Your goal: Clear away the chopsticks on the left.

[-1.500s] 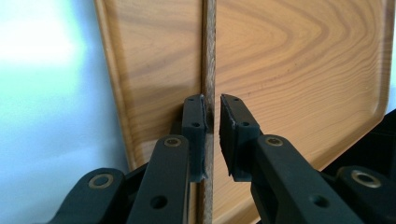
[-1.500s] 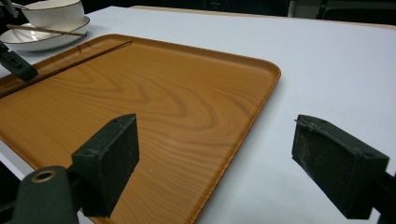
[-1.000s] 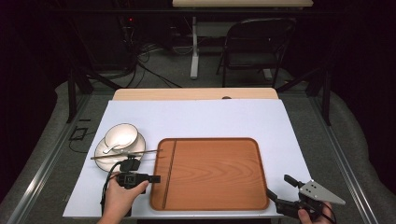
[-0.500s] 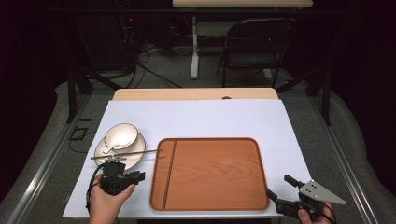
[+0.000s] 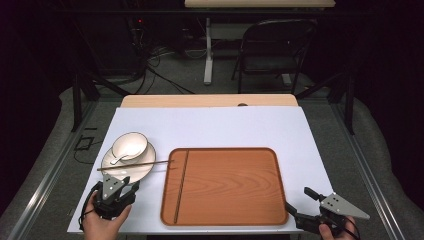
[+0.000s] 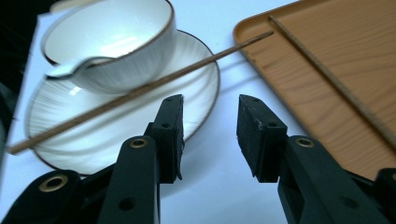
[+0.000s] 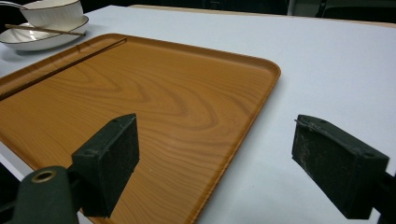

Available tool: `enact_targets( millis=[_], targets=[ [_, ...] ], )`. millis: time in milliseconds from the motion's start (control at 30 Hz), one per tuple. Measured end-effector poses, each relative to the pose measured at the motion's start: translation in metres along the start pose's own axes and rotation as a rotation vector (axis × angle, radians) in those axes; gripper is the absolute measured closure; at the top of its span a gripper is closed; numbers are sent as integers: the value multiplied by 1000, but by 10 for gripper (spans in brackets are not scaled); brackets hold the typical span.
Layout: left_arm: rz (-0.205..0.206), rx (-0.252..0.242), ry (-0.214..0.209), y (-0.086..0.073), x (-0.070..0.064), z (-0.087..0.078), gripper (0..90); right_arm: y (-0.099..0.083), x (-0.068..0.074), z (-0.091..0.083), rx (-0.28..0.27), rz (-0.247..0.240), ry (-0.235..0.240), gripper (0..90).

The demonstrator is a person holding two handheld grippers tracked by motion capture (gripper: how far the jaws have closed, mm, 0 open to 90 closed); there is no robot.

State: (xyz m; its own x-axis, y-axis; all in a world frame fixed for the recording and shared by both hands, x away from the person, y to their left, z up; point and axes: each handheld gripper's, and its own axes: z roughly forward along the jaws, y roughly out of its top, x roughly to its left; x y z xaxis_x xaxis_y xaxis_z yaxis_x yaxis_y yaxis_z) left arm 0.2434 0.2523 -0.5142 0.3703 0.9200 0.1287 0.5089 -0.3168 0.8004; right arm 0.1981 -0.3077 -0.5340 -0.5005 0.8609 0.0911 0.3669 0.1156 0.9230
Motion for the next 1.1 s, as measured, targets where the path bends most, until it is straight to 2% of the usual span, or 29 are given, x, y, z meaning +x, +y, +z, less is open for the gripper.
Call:
enact_targets(
  millis=[167,233,333,433,500,633,800,1000,1100],
  targets=[
    [120,-5,59,-5,7,0,595,0,0,0,1,0,0,141],
    [188,-7,85,-7,9,0,594,0,0,0,0,-2,1,141],
    [275,2,130,-9,12,2,594,0,0,0,0,0,0,141],
    [340,18,157,-11,16,3,594,0,0,0,0,-2,1,141],
    [406,29,175,-12,20,3,594,0,0,0,0,-2,1,141],
    [490,45,210,-12,27,5,595,0,0,0,-2,-2,1,141],
    [591,56,209,-13,35,6,596,0,0,0,0,-1,-1,141],
    [677,69,184,-16,40,11,654,0,1,0,-1,0,0,141],
    [739,96,200,-17,41,16,666,0,0,0,1,0,-1,141]
  ],
)
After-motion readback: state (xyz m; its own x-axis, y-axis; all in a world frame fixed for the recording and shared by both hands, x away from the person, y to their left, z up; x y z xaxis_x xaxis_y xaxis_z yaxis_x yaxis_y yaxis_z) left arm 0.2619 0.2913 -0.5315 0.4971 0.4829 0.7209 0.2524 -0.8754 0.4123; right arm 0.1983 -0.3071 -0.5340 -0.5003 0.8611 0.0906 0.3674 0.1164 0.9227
